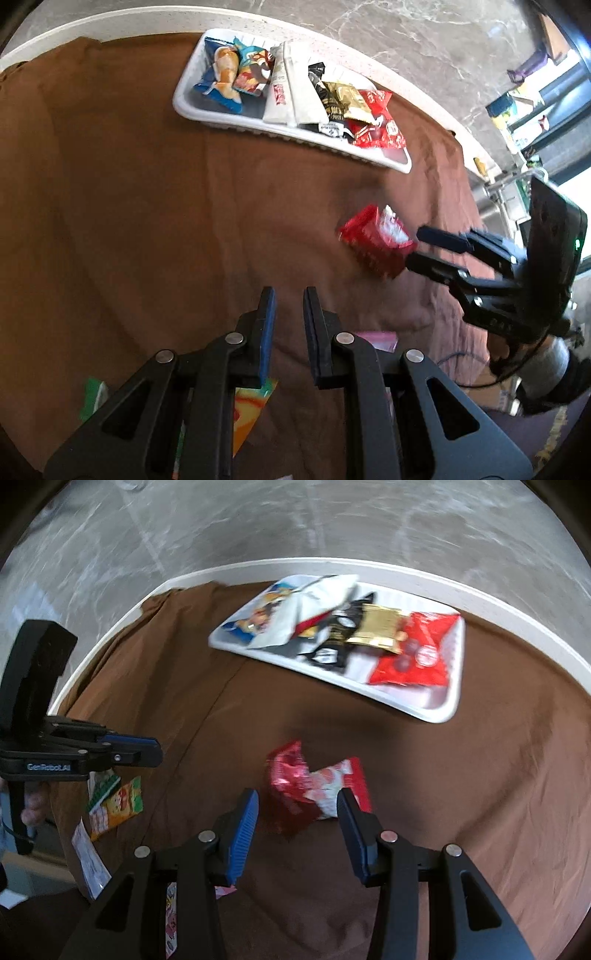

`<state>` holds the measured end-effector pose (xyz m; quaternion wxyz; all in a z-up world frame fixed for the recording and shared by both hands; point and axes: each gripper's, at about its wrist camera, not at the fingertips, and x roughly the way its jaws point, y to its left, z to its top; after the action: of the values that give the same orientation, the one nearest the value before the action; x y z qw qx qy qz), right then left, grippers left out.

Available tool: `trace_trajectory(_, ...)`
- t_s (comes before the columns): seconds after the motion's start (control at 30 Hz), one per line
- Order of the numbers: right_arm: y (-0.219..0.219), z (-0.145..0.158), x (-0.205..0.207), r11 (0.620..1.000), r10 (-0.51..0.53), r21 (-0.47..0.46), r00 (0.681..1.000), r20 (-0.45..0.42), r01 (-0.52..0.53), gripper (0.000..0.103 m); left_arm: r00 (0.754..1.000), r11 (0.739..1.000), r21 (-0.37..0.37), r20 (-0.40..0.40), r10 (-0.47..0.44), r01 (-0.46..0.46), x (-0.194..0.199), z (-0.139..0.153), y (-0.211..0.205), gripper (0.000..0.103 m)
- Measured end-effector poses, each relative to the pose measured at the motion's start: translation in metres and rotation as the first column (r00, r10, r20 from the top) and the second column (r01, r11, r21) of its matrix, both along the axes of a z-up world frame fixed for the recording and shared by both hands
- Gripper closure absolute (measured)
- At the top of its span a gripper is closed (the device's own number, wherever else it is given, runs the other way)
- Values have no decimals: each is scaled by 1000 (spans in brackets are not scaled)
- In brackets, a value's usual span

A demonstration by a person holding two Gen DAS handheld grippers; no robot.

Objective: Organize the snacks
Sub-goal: 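Move both open tools back over the loose snacks on the cloth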

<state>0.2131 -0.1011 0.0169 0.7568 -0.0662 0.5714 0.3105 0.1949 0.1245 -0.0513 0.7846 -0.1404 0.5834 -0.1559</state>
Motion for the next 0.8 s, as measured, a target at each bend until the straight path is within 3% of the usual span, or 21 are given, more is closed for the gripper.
trace_trajectory(0.47, 45, -17, -25, 966, 225, -155, 970, 98, -208, 55, 997, 987, 142, -7, -74, 74, -95, 6, 28, 89)
trace_trajectory(0.6, 53, -18, -30, 950, 270, -192, 955, 120, -245, 56, 1000, 989, 149, -17, -19, 21, -109, 4, 46, 89)
trace_trajectory(0.8, 61, -25, -36, 931, 313, -236, 941, 129, -278, 67, 999, 985, 167, -9, 50, -47, -115, 6, 68, 89)
